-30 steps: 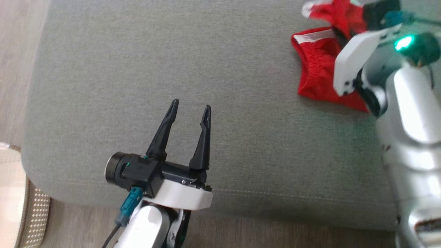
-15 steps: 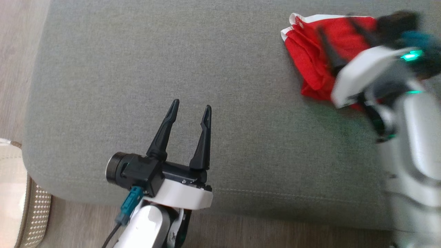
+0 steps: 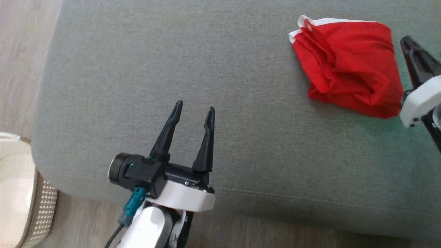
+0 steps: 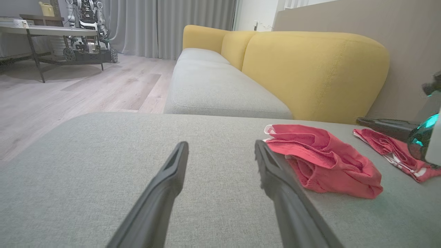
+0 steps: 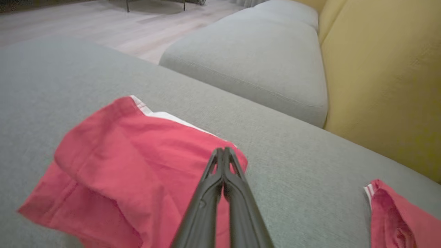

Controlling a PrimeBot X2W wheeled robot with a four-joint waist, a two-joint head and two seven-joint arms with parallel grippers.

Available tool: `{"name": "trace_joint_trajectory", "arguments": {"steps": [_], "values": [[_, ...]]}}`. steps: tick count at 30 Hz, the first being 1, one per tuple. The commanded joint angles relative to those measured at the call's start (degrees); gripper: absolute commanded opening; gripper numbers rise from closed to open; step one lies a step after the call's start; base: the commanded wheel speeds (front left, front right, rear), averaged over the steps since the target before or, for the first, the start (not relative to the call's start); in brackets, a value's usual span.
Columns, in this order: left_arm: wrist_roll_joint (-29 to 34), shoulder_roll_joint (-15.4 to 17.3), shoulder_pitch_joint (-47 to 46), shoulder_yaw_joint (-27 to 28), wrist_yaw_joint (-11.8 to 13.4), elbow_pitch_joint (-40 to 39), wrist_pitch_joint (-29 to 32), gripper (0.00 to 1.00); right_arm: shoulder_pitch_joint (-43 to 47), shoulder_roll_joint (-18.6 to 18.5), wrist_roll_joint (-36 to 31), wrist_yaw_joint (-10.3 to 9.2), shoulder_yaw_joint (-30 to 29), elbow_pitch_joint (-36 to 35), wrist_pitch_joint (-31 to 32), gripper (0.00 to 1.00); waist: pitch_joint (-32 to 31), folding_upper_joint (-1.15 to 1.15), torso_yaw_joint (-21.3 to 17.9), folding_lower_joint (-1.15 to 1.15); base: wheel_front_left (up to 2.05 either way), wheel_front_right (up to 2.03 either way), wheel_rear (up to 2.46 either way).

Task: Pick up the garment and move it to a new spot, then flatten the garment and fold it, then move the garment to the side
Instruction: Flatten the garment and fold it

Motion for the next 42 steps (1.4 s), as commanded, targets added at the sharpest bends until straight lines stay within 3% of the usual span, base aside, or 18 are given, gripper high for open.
{"name": "trace_joint_trajectory", "arguments": {"steps": [1, 5, 12, 26, 32, 35, 37, 38, 39, 42], "values": [[-0.02, 0.03, -1.37, 1.07, -0.26, -2.02, -0.12, 1.0, -3.03, -2.56, 0.78, -0.02, 2.99, 1.32, -2.06, 0.0, 0.51, 0.0, 0.83, 0.0, 0.0, 0.0, 0.0], [-0.35, 0.03, -1.68, 0.63, -0.28, -2.0, -0.12, 1.0, -8.51, -4.31, 1.98, -0.02, 9.34, 10.01, -6.0, 0.0, 1.41, 0.0, 1.89, 0.0, 0.0, 0.0, 0.0], [-0.54, 0.03, -2.22, -0.62, -0.43, -1.38, -0.12, 1.0, -14.91, -1.06, 6.01, -0.02, 21.92, 23.4, -9.28, 0.0, 1.28, 0.0, 2.8, 0.0, 0.0, 0.0, 0.0], [0.51, 0.03, -1.1, 0.31, -0.16, -1.04, -0.12, 1.0, -10.0, 8.0, 16.04, -0.02, 34.8, 30.27, -16.13, 0.0, -1.57, 0.0, 0.55, 0.0, 0.0, 0.0, 0.0], [1.14, 0.03, -0.41, 1.12, -0.06, -0.97, -0.12, 1.0, -8.41, 12.12, 18.22, -0.02, 36.82, 32.44, -19.91, 0.0, -3.23, 0.0, -0.4, 0.0, 0.0, 0.0, 0.0], [1.44, 0.03, 0.22, 1.67, -0.1, -1.07, -0.12, 1.0, -7.48, 13.25, 18.2, -0.02, 36.13, 31.69, -21.2, 0.13, -4.32, 0.0, -1.22, 0.0, 0.0, 0.0, 0.0], [1.66, 0.03, 0.69, 2.19, -0.06, -1.46, -0.12, 1.0, -6.51, 13.63, 17.93, -0.02, 34.37, 30.08, -21.56, 0.49, -5.12, 0.0, -2.03, 0.0, 0.0, 0.0, 0.0], [1.65, 0.03, 0.98, 2.58, 0.06, -1.81, -0.12, 1.0, -6.07, 13.6, 17.43, -0.02, 32.61, 28.43, -21.61, 0.84, -5.47, 0.0, -2.51, 0.0, 0.0, 0.0, 0.0], [1.61, 0.03, 1.26, 3.06, 0.25, -2.25, -0.12, 1.0, -5.47, 13.4, 16.47, -0.02, 30.34, 26.18, -21.63, 1.0, -5.79, 0.0, -3.02, 0.0, 0.0, 0.0, 0.0], [0.61, 0.03, 2.41, 5.05, 0.97, -3.62, -0.12, 1.0, -1.67, 13.35, 12.8, -0.02, 22.43, 19.05, -21.66, 1.0, -7.08, 0.0, -4.62, 0.0, 0.0, 0.0, 0.0]]}}
